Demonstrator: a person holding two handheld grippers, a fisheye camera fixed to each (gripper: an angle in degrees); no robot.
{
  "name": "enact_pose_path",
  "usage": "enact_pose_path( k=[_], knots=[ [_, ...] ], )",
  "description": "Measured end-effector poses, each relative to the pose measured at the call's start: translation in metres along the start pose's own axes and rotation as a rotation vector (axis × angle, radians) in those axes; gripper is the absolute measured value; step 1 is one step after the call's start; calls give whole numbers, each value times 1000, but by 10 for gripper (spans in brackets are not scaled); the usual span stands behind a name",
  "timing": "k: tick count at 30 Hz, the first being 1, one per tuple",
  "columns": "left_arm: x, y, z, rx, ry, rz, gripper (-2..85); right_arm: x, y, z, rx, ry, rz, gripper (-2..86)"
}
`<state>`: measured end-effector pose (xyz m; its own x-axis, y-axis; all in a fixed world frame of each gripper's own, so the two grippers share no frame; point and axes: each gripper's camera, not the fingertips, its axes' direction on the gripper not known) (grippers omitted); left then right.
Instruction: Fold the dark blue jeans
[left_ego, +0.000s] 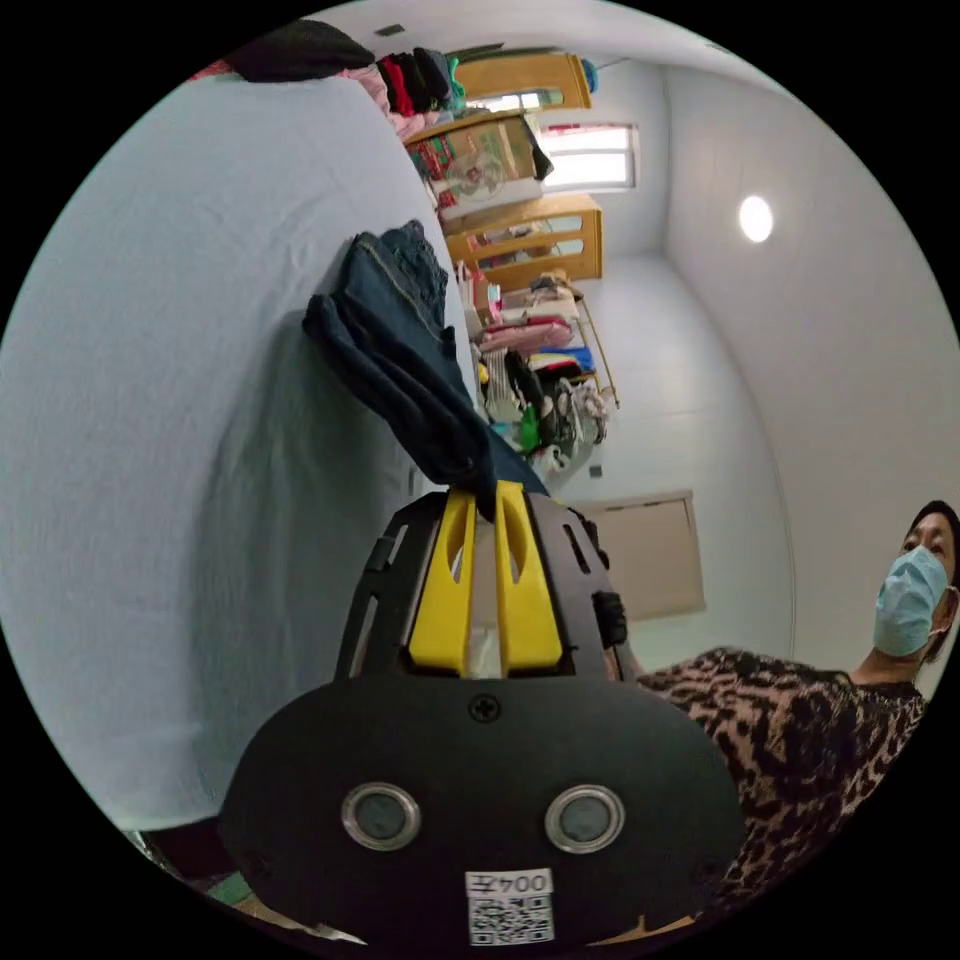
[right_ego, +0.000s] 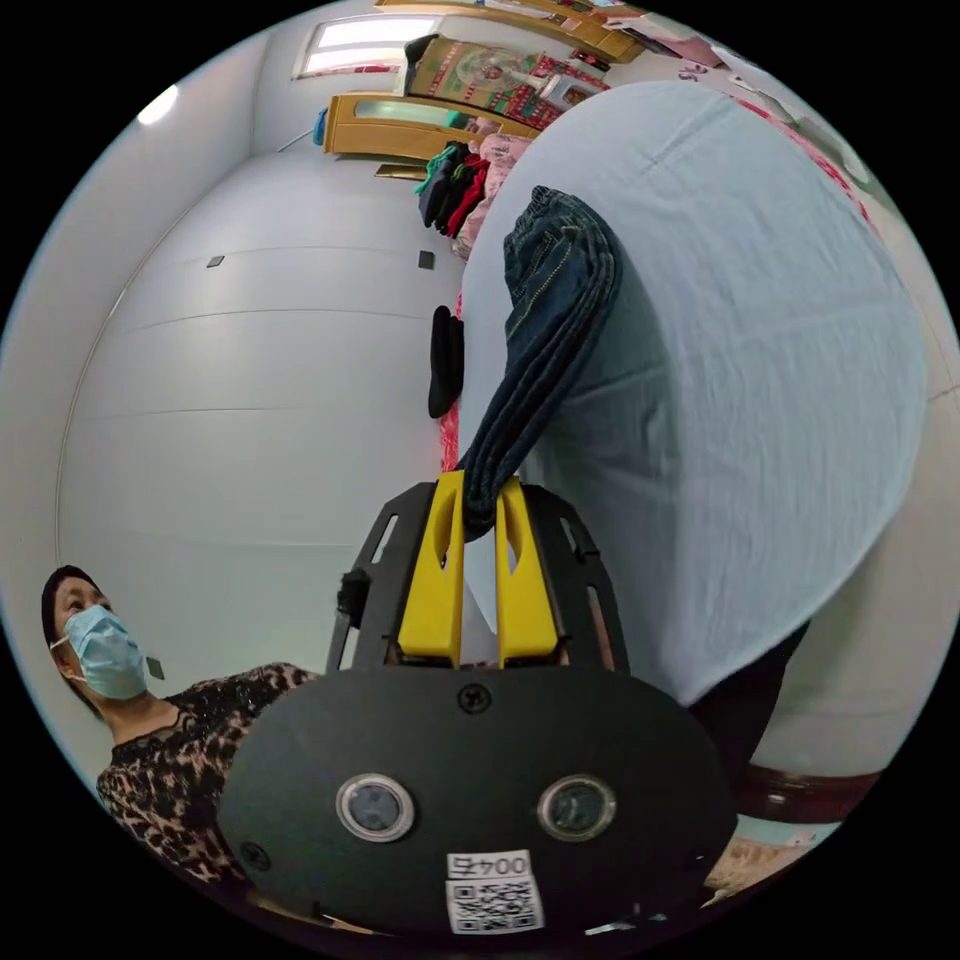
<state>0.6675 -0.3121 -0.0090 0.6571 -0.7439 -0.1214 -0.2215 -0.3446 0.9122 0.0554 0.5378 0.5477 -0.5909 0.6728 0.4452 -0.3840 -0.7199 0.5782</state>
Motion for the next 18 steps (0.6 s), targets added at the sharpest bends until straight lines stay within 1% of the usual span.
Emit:
enact_pose_path(
  k=[2,4,6,7,8,10,12,14,15,16,17,18],
  knots=[
    [-12,33,14,-110,-37,-8,37,15,24,2,-9,17,38,56],
    [-32,57,27,-194,-76,-37,35,47,54,11,-26,53,115,57],
    [-56,76,43,-265,-112,-59,30,71,71,22,-19,104,145,57],
    [-74,87,52,-294,-119,-115,25,85,78,29,-14,126,168,57],
    [-88,94,57,-294,-84,-169,20,91,81,32,-8,125,175,58],
    [-99,102,58,-300,-29,-186,16,106,83,43,-3,144,176,58],
    [-100,106,53,-319,-68,-169,17,106,80,51,-32,229,138,59],
    [-82,106,46,-287,-206,-59,20,102,77,60,-72,310,82,59],
    [-75,104,47,-273,-240,-18,20,99,75,66,-94,356,54,59],
    [-60,99,57,-243,-279,74,20,99,74,72,-110,392,40,59],
    [-48,93,77,-233,-285,162,20,99,73,75,-114,404,38,59],
    [-43,90,91,-238,-283,199,20,102,73,78,-117,415,44,59]
  ],
)
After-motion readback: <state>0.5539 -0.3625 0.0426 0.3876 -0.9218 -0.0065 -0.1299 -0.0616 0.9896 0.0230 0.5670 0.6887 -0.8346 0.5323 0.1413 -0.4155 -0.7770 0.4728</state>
